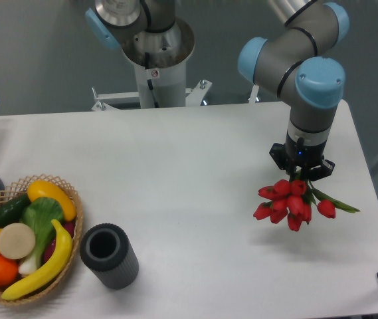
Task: Place the flowers on the table
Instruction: 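Move the held red tulips down and toward the black cup with the gripper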
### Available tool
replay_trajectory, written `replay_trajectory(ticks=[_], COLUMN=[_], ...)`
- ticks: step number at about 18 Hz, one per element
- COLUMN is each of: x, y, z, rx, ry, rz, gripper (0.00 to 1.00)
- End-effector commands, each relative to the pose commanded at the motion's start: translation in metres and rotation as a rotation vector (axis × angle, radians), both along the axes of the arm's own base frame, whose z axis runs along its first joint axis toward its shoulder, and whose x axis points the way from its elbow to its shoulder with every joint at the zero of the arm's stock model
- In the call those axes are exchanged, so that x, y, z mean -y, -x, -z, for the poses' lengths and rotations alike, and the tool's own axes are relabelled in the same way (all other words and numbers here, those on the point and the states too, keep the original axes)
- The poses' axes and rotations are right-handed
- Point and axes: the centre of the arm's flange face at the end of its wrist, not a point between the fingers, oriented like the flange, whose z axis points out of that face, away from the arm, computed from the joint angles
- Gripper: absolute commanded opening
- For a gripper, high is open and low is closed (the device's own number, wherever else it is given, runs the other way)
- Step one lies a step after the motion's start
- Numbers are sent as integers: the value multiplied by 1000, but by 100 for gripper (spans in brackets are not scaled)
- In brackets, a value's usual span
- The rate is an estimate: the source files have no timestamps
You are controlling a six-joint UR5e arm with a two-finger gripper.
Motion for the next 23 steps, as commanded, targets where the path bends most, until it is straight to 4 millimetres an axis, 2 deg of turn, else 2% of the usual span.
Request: replay_trajectory(ticks=[7,10,12,14,18,21,22,23], x=[-8,-18,-28,-49,-65,-74,-78,-78], y=[0,-4,-7,-13,-19,-27,-30,-30], z=[19,33,44,57,71,70,68,69], rx=[28,46,58,70,77,76,75,74], ry=[9,22,32,34,38,28,23,22], rz=[3,17,22,-13,-2,-11,-7,-13], gripper=[0,0,0,2,12,13,16,25])
